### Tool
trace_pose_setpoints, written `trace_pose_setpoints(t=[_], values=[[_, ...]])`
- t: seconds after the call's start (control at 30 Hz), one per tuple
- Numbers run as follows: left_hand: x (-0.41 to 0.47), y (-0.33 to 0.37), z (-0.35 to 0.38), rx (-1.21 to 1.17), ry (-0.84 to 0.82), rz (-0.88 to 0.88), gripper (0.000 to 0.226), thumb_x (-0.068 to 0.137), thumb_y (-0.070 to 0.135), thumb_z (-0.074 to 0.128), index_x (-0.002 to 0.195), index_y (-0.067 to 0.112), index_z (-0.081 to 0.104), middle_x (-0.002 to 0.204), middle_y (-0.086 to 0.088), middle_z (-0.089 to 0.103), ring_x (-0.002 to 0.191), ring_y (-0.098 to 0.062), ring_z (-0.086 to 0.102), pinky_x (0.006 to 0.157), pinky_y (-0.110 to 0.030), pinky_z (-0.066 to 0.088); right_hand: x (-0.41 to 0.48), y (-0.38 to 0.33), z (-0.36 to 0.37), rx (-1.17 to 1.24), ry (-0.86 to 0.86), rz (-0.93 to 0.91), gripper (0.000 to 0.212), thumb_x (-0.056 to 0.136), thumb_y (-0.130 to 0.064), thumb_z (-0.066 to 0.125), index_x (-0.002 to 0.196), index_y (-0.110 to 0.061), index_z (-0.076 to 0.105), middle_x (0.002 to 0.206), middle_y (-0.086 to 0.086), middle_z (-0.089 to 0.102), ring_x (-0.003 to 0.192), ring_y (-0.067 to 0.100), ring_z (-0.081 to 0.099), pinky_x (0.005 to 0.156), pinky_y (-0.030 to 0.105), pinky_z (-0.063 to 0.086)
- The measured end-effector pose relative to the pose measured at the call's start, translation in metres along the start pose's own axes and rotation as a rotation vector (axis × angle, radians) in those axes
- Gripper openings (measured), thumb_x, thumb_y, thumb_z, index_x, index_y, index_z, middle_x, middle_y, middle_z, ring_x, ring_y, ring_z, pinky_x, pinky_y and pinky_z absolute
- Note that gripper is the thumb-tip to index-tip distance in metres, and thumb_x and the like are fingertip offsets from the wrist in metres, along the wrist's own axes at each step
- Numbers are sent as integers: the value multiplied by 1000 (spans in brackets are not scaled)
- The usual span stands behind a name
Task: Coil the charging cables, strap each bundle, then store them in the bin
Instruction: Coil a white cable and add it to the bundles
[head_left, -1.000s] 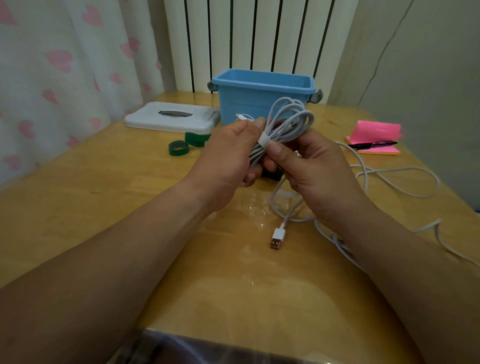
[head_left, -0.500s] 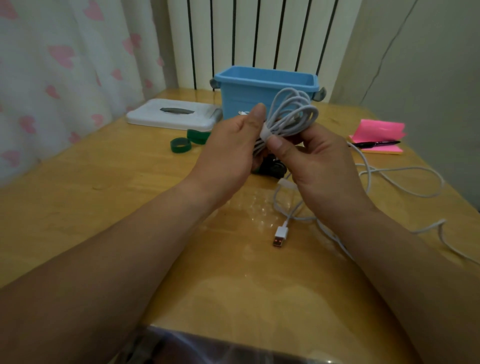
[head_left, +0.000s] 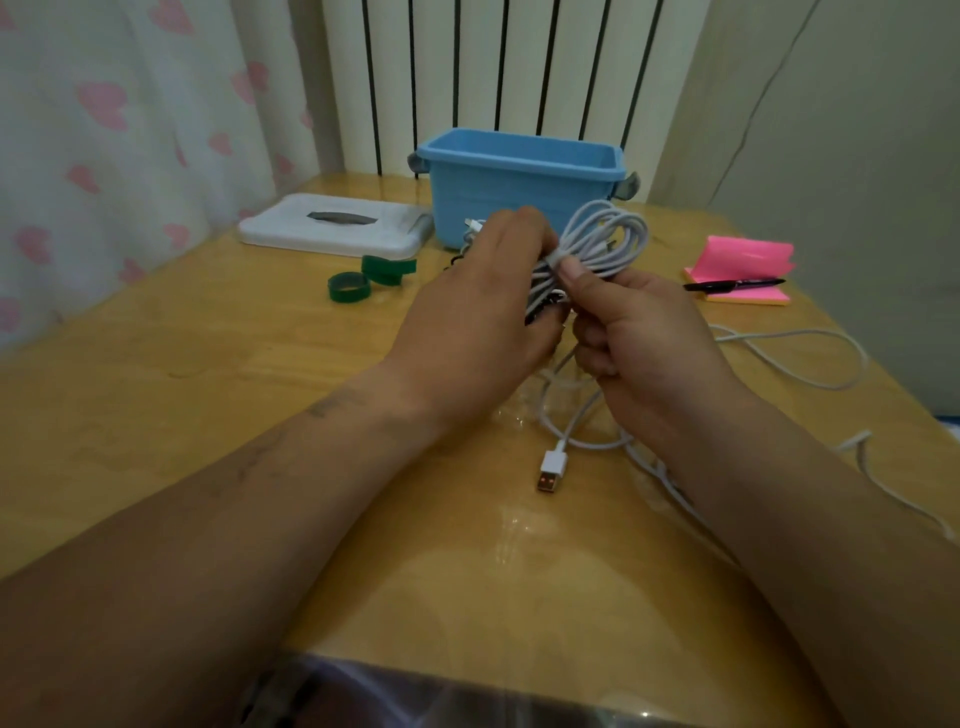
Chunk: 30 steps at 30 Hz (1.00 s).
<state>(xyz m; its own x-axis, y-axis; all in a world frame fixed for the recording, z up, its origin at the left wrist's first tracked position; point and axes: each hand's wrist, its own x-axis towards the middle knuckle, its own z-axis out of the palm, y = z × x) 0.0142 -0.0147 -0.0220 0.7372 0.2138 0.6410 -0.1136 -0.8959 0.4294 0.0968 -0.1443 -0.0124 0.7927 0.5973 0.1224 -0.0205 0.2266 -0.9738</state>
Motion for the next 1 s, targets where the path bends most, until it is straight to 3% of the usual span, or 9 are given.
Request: trace_pose_setpoints(t=[0.07,0.2,0.37,0.53,0.63,0.73,0.87,1.0], values=[[1,1,-1,38,26,20,30,100,27,72,122,18,54,117,0,61,94,-19,66,73,-47,61,3,3,-2,-17,20,9,8,103,-18,67,100,-15,74,62,-8,52,48,5,35,40,19,27],[2,0,-1,120,85,71,28,100,27,72,120,16,57,113,-2,64,90,-23,67,67,-49,60,5,3,-4,-21,28,27,5,99,-20,72,98,-16,74,71,-2,51,55,8,36,40,19,27],[1,-5,2,128,91,70,17,104,33,64,111,18,59,100,4,68,84,-16,65,66,-46,58,5,2,-6,-38,1,38,13,100,-25,72,93,-14,73,65,-2,45,54,9,36,40,20,28],[5,-7,-1,-179,110,-142,19,107,33,65,104,14,64,85,4,68,71,-10,65,61,-37,57,2,0,-1,-85,-9,-25,23,104,-17,65,84,-17,77,63,-5,54,49,7,37,42,18,29],[6,-3,-5,-431,17,-281,20,108,25,63,110,6,65,84,-8,71,62,-13,66,56,-39,62,2,-2,-2,-146,25,-94,20,105,-16,63,86,-15,71,53,-16,59,43,-2,50,45,12,37],[6,0,-9,-685,-71,-376,20,110,17,59,118,-1,62,84,-10,65,60,-15,57,54,-34,55,3,-1,-1,-294,84,-205,16,104,-24,67,91,-17,72,60,-16,64,53,-4,57,56,16,42],[5,2,-10,-774,-105,-395,29,109,24,63,119,-3,59,85,-12,56,61,-14,49,51,-29,45,4,4,0,-416,165,-298,13,102,-27,70,90,-21,73,85,-5,76,79,6,69,69,18,52],[4,5,-10,-827,-59,-429,29,113,28,55,110,1,63,82,-10,66,61,-20,57,58,-34,55,-1,1,3,-405,149,-325,12,103,-24,68,93,-19,70,75,-13,72,70,-3,66,64,14,49]])
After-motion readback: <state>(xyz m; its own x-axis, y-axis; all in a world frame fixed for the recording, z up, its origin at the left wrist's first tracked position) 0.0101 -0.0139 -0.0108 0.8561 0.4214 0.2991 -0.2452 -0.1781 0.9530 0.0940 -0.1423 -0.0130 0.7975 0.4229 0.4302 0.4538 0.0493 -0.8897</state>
